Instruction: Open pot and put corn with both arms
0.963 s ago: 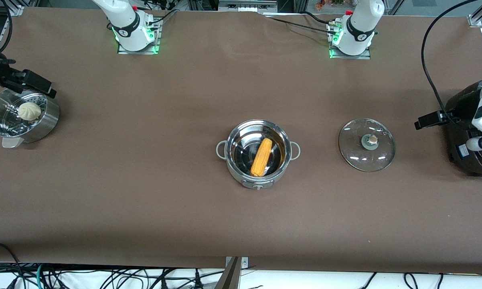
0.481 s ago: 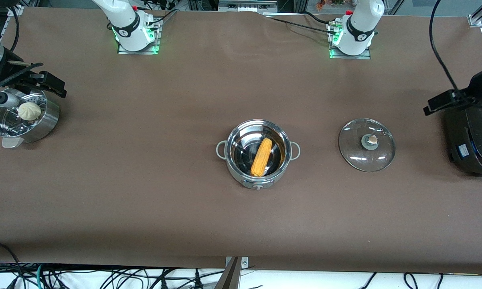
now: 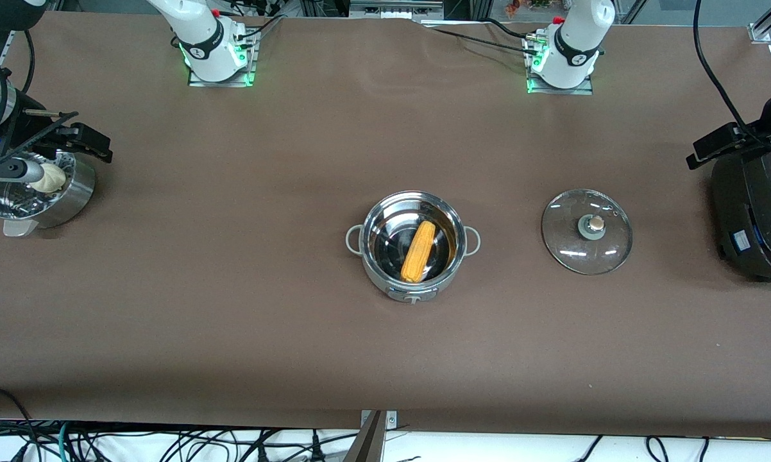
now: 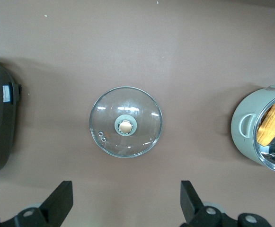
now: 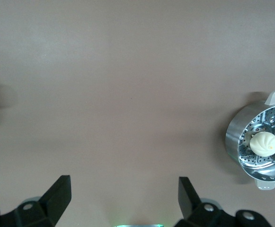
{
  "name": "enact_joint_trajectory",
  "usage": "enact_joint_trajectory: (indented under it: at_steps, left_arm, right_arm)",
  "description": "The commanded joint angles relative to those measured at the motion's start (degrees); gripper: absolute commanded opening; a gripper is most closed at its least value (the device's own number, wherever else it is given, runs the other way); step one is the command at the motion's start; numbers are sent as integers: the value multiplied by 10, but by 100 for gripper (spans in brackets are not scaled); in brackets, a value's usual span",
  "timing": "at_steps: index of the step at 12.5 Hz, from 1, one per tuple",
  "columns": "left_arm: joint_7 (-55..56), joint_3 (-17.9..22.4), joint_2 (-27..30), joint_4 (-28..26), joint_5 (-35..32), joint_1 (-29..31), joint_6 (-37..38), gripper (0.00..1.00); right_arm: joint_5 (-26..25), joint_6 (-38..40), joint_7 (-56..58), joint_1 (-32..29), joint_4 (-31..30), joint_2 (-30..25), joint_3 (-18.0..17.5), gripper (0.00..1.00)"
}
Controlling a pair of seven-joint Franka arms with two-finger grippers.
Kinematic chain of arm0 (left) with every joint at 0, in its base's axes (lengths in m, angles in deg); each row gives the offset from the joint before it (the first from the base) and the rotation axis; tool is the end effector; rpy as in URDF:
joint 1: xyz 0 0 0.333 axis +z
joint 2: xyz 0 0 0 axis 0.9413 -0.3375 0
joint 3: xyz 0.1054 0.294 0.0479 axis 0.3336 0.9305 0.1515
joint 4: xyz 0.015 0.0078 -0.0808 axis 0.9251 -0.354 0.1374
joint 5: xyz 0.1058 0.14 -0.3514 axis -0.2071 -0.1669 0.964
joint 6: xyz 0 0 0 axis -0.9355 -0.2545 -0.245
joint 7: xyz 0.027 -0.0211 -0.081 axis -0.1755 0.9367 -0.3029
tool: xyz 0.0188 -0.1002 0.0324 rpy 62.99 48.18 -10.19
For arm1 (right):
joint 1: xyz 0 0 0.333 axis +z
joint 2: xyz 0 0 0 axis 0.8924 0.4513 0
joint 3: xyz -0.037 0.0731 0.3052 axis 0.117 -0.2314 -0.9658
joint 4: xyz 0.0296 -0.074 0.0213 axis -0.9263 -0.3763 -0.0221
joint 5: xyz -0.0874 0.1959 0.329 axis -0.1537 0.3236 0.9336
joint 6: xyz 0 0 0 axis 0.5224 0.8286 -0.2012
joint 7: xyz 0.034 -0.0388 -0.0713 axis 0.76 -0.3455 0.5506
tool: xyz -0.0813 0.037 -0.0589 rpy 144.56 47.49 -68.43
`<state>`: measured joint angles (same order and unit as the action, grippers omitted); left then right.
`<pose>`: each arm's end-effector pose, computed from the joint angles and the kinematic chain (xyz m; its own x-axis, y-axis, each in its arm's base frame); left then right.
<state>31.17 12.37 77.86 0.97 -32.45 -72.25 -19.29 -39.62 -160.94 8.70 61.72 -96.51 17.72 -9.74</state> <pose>0.5642 0.0151 0.6285 0.9843 0.1666 -0.0591 0.1696 -0.9842 0.0500 0.5614 0.0286 0.5905 0.9948 -0.0352 -0.0959 -0.0316 -0.9988 0.0387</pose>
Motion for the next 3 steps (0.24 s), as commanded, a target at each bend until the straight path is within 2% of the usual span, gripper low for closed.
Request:
enact_joint_trajectory:
  at_steps: [1,2,3]
  left_arm:
    - [-36,-5,9,-6,-25,0,2,100]
    - [-103,-4,8,-6,-33,0,3,100]
    - [-114,-4,8,-6,-33,0,4,100]
  right_arm:
    - [-6,2,12,-10,10,5,-3,100]
    - [-6,1,13,-11,10,9,-2,100]
    - [-7,1,23,-10,10,9,-2,100]
